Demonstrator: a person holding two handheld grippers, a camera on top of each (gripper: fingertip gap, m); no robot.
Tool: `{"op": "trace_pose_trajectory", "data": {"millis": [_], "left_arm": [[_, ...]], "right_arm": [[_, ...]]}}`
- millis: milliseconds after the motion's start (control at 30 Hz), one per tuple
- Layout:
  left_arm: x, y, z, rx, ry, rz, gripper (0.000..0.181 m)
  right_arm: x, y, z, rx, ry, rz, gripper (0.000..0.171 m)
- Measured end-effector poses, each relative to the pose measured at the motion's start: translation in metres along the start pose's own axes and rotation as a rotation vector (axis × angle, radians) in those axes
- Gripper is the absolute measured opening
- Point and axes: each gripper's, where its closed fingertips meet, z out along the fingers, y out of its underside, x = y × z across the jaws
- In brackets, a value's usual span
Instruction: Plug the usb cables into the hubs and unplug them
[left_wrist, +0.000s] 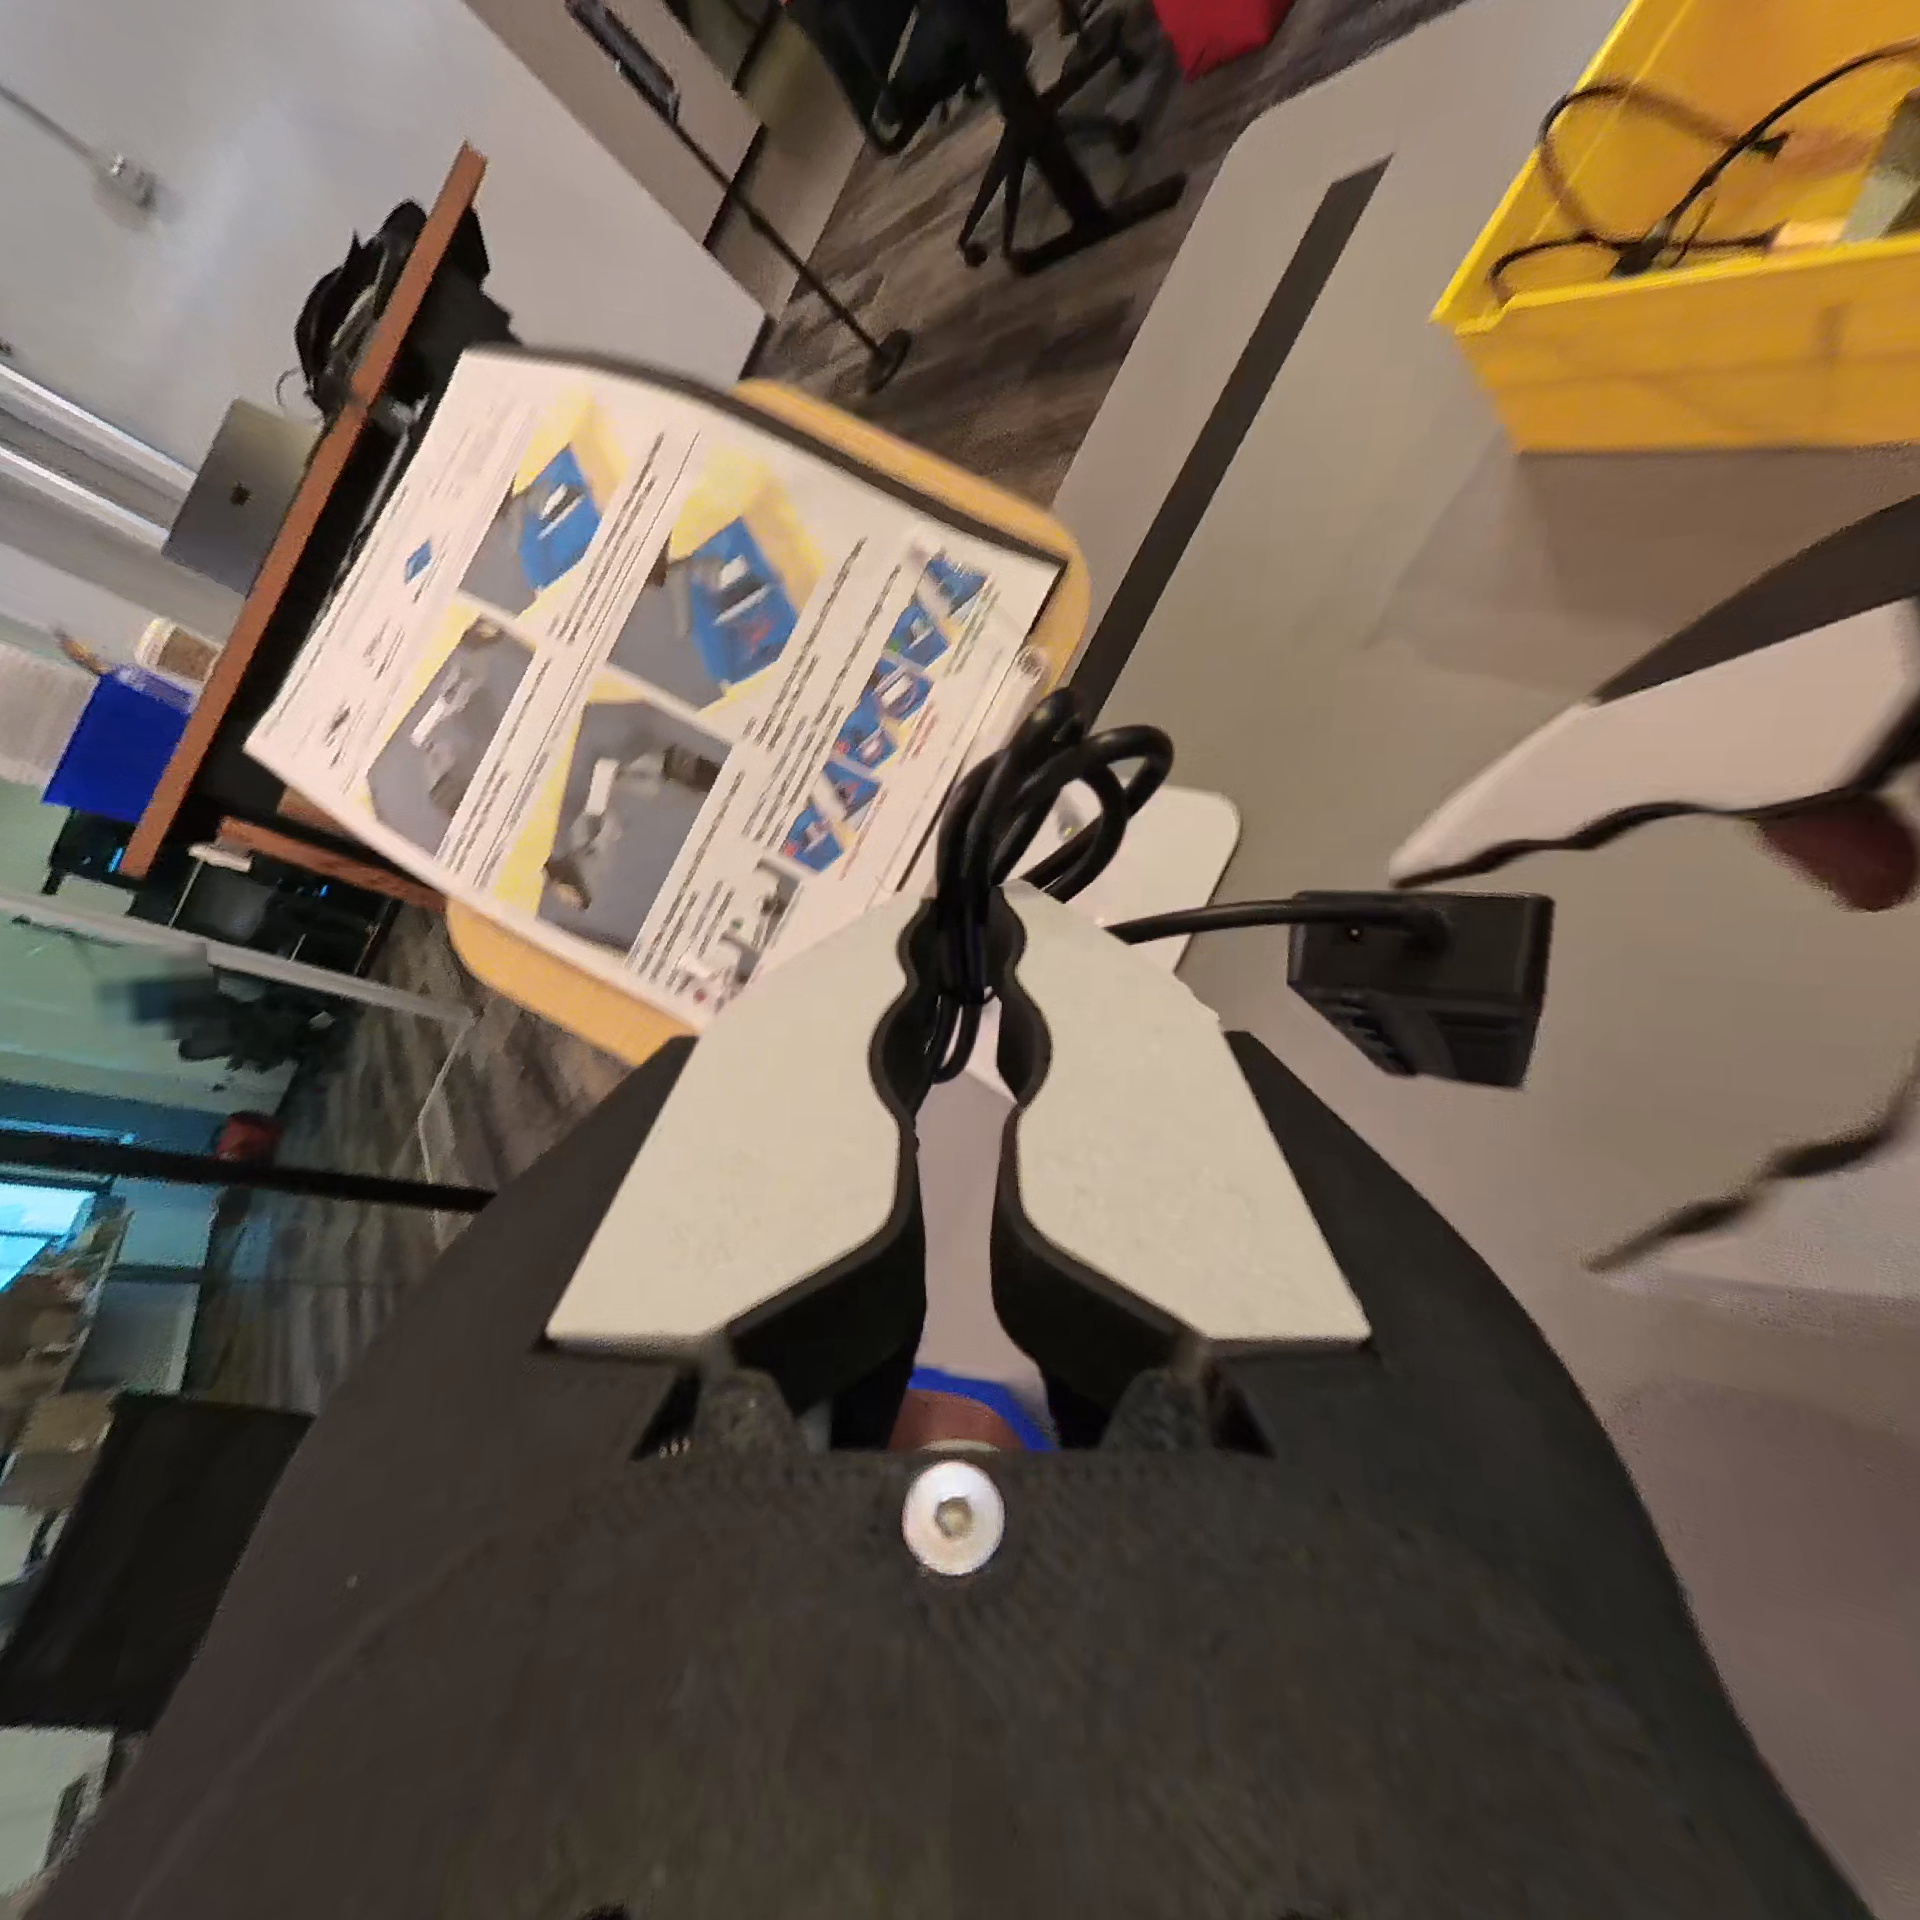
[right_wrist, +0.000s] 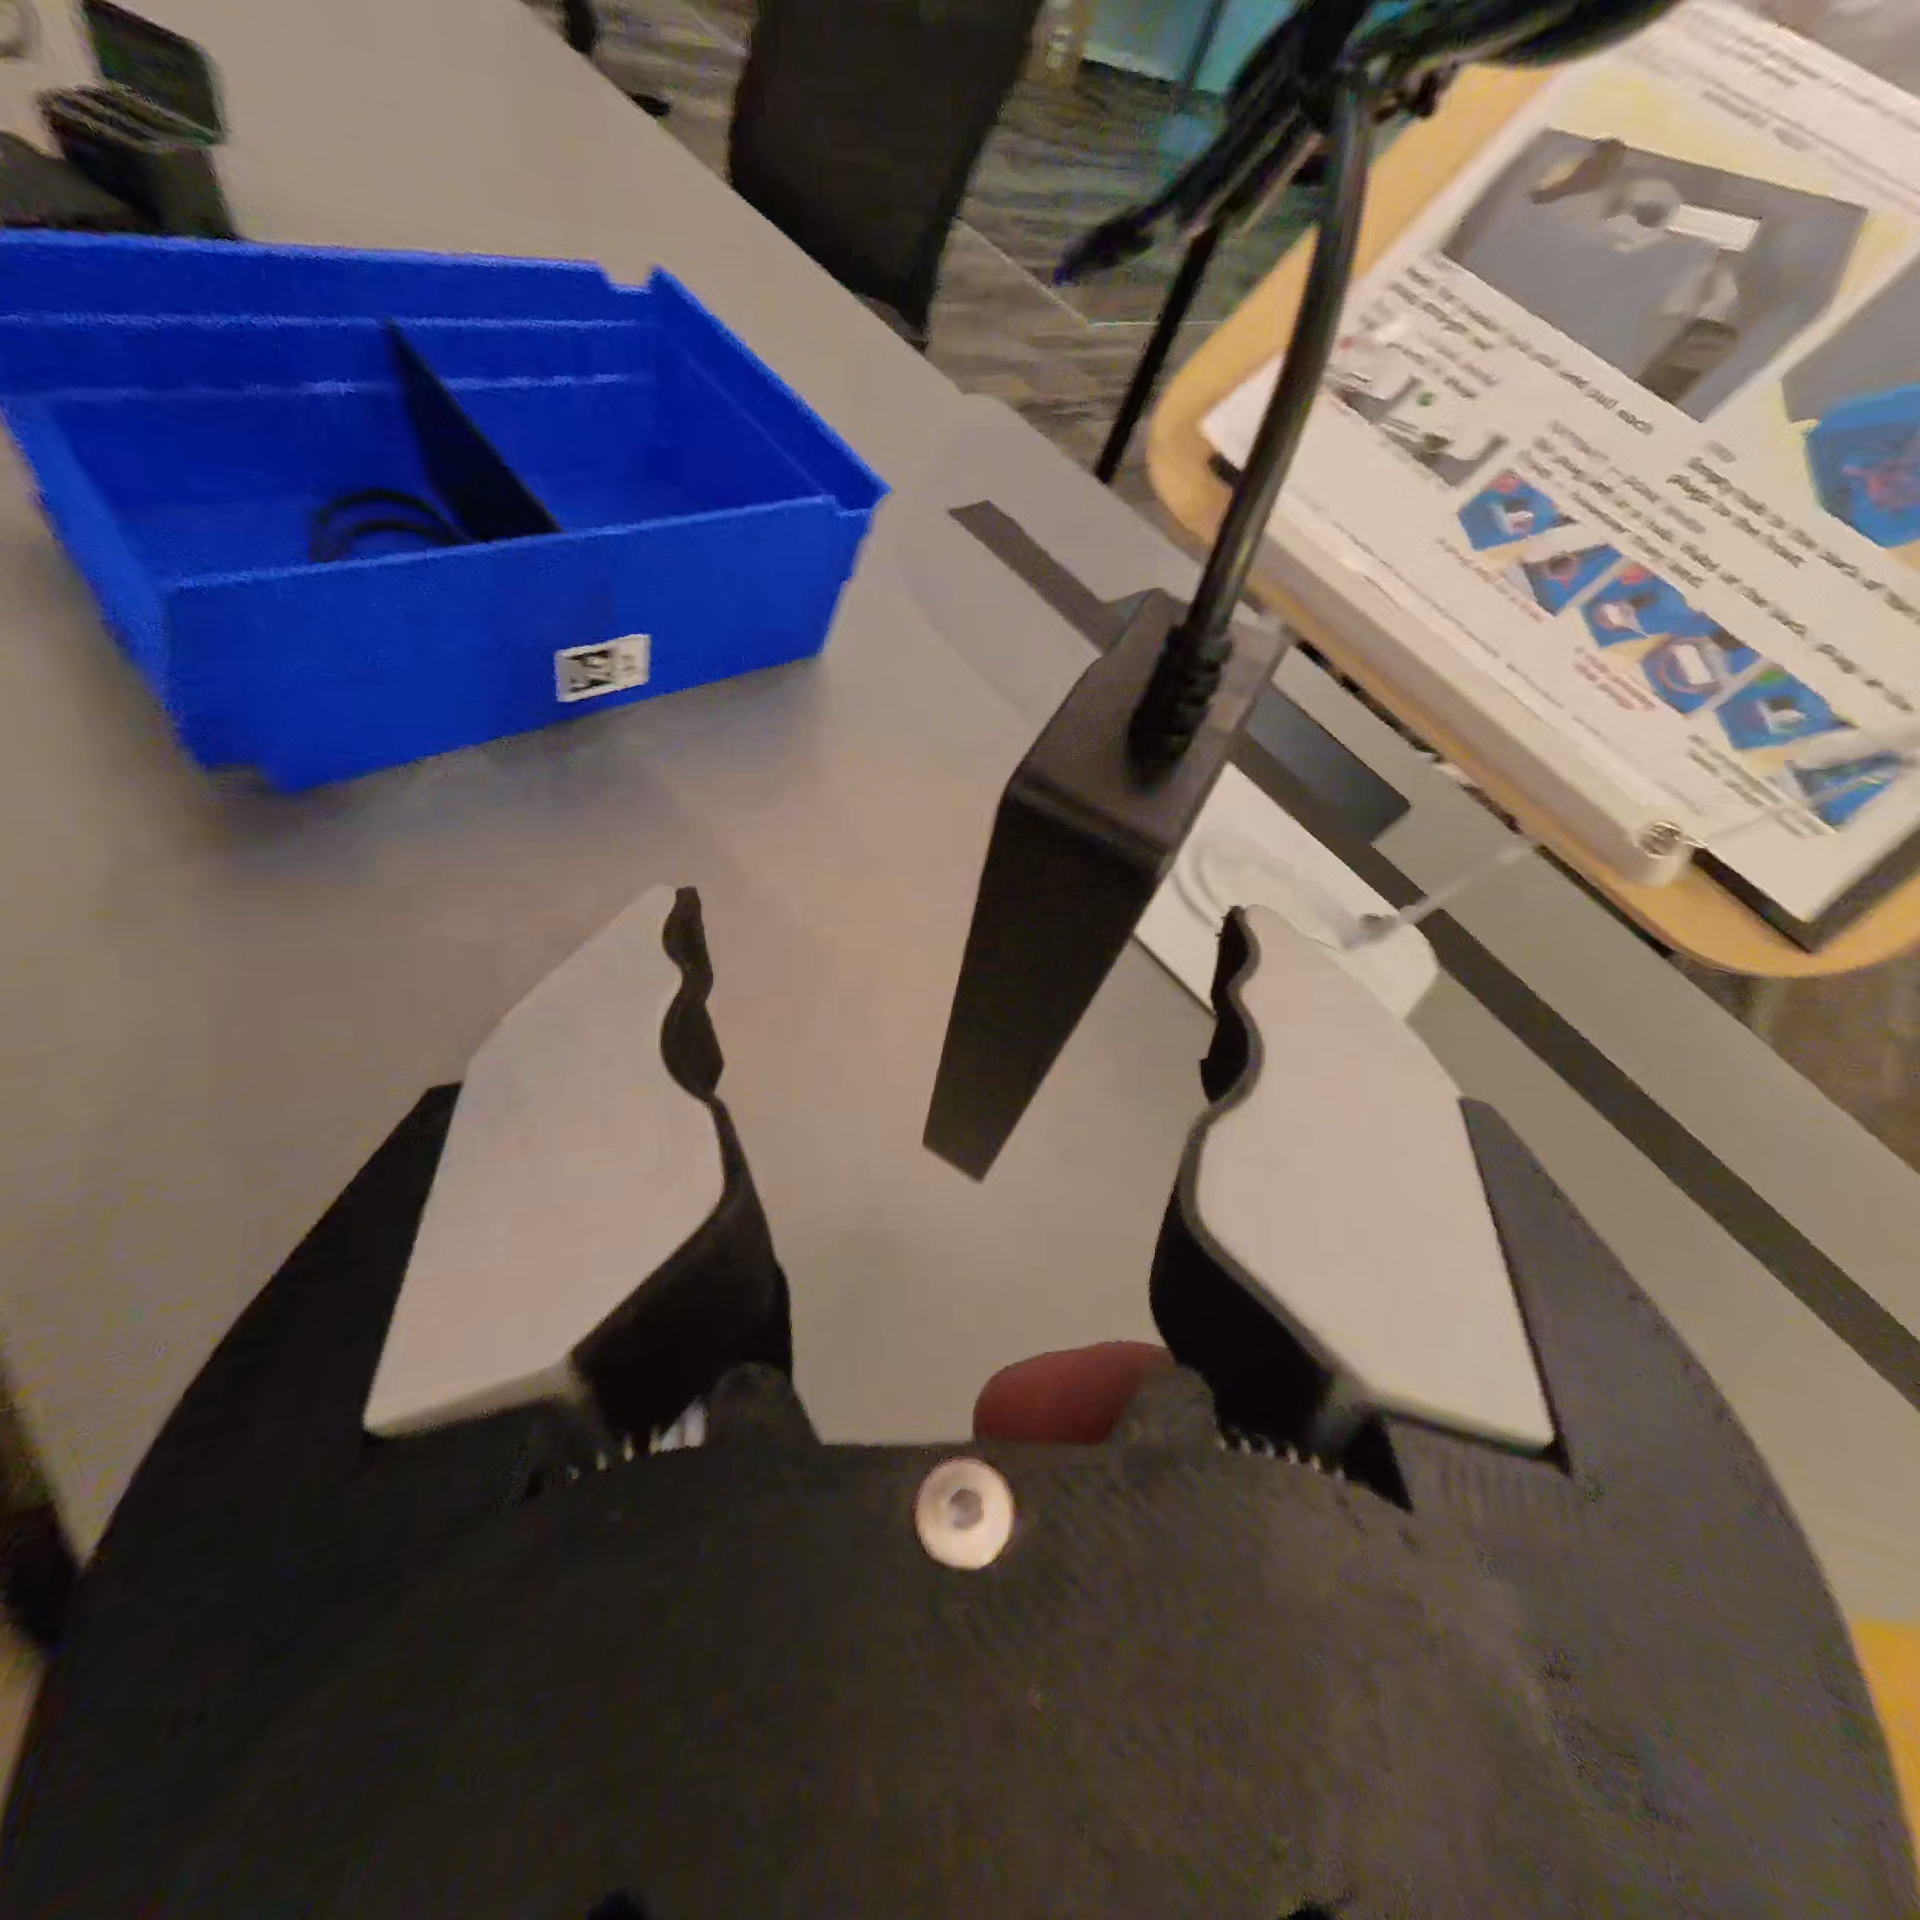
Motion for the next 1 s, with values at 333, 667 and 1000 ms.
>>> {"op": "trace_pose_trajectory", "data": {"millis": [333, 667, 1000], "left_arm": [[0.033, -0.028, 0.017, 0.094, 0.107, -0.027, 0.014], [0.075, 0.047, 0.01, 0.071, 0.158, -0.233, 0.068], [0.195, 0.049, 0.006, 0.141, 0.669, -0.466, 0.063]], "right_arm": [[0.049, 0.012, -0.022, 0.143, -0.065, 0.175, 0.026], [0.05, 0.005, -0.038, 0.284, -0.488, 0.706, 0.026], [0.014, -0.014, -0.042, 0.372, -0.712, 0.801, 0.026]]}}
